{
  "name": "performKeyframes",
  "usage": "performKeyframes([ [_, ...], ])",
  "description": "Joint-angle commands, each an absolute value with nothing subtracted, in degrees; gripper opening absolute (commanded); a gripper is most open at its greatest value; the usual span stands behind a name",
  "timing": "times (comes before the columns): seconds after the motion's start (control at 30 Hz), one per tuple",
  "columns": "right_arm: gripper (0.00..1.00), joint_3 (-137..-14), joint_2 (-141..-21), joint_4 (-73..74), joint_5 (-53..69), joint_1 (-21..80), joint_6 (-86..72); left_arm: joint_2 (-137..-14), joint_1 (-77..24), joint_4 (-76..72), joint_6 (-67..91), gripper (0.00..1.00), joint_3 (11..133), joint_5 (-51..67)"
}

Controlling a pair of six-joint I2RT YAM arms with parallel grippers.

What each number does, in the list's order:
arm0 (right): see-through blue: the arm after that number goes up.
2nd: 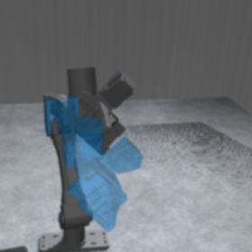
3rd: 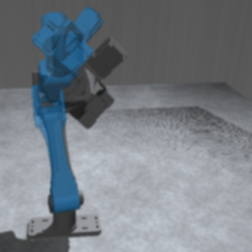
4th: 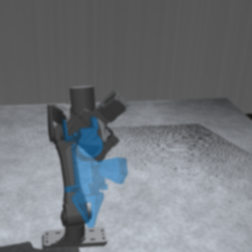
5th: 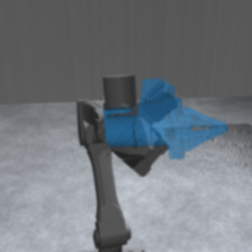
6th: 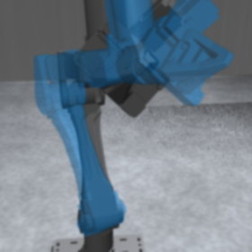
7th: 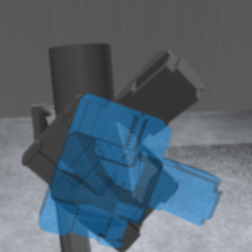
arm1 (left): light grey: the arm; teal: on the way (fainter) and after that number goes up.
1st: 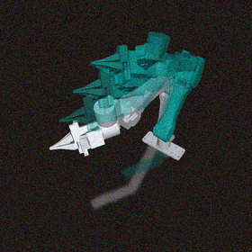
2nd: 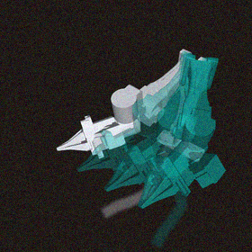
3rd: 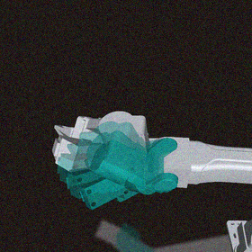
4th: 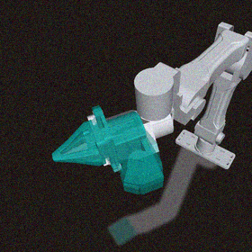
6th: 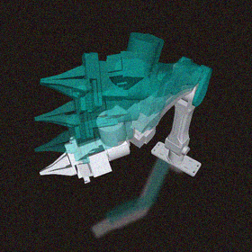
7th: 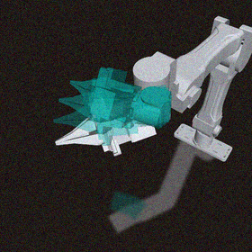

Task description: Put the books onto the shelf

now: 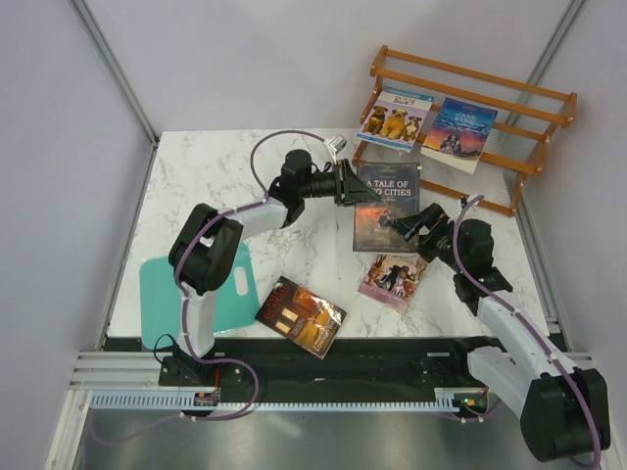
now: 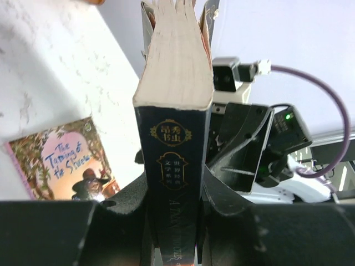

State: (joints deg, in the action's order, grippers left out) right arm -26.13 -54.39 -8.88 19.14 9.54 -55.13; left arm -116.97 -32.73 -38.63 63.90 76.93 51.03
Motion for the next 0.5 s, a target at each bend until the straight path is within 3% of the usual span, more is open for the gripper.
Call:
performKeyframes([
  [0.0, 0.98, -23.5, -49.1, -6.8, 18.8, 9.8, -57.8, -112.0, -31.8, -45.1, 68.9, 0.02, 82.4, 50.4],
  [0.47, 0.98, -17.2, -47.3, -19.5, 17.4, 9.8, -65.0, -113.8, -31.7, -50.3, 74.3, 0.02, 83.3, 49.8],
])
